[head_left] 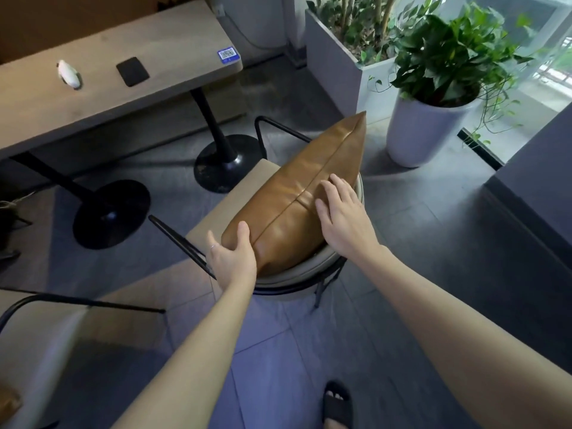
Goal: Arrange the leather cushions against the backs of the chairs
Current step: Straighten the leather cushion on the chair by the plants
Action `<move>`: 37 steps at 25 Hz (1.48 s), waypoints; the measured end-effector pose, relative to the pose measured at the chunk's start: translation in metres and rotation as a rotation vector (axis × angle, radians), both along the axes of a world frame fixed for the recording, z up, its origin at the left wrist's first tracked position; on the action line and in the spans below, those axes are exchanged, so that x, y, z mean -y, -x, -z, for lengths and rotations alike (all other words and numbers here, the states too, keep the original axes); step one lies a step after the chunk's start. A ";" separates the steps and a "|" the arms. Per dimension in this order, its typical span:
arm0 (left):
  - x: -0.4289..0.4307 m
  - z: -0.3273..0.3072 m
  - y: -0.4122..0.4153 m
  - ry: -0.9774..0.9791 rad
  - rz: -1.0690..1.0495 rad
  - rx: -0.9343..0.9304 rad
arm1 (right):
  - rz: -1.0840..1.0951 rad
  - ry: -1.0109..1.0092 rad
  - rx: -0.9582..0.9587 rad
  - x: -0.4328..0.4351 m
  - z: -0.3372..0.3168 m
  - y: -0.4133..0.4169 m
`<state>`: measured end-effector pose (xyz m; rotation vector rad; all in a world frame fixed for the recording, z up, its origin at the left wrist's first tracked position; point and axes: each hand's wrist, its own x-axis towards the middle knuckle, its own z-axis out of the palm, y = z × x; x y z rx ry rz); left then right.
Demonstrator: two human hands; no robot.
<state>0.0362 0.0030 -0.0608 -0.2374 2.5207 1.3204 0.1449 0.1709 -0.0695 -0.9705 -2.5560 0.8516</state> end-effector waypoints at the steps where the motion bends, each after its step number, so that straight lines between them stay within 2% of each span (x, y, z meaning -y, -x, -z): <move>1: -0.001 0.000 -0.004 -0.066 -0.125 0.111 | 0.056 0.016 -0.024 -0.001 0.001 -0.003; 3: -0.003 -0.002 -0.009 -0.269 -0.341 0.360 | 0.231 0.175 0.013 -0.008 0.006 -0.007; 5: -0.006 -0.004 -0.010 -0.465 -0.446 0.532 | 0.409 0.401 0.077 -0.019 0.014 -0.012; 8: -0.010 -0.002 -0.004 -0.495 -0.468 0.507 | 0.487 0.765 0.091 -0.032 0.034 -0.016; 10: -0.012 -0.001 -0.001 -0.453 -0.515 0.451 | 0.479 0.883 0.067 -0.037 0.044 -0.012; 15: -0.015 0.000 0.009 -0.470 -0.552 0.392 | 0.452 0.848 0.055 -0.045 0.054 -0.004; 22: -0.010 0.002 0.051 -0.414 -0.514 0.390 | 0.427 0.897 0.016 -0.046 0.066 0.020; 26: -0.002 0.002 0.085 -0.440 -0.501 0.357 | 0.403 0.915 0.021 -0.041 0.073 0.043; 33: 0.011 0.000 0.157 -0.374 -0.445 0.313 | 0.382 0.912 -0.025 -0.017 0.077 0.101; 37: 0.009 0.001 0.184 -0.409 -0.418 0.360 | 0.433 0.966 -0.081 -0.019 0.078 0.114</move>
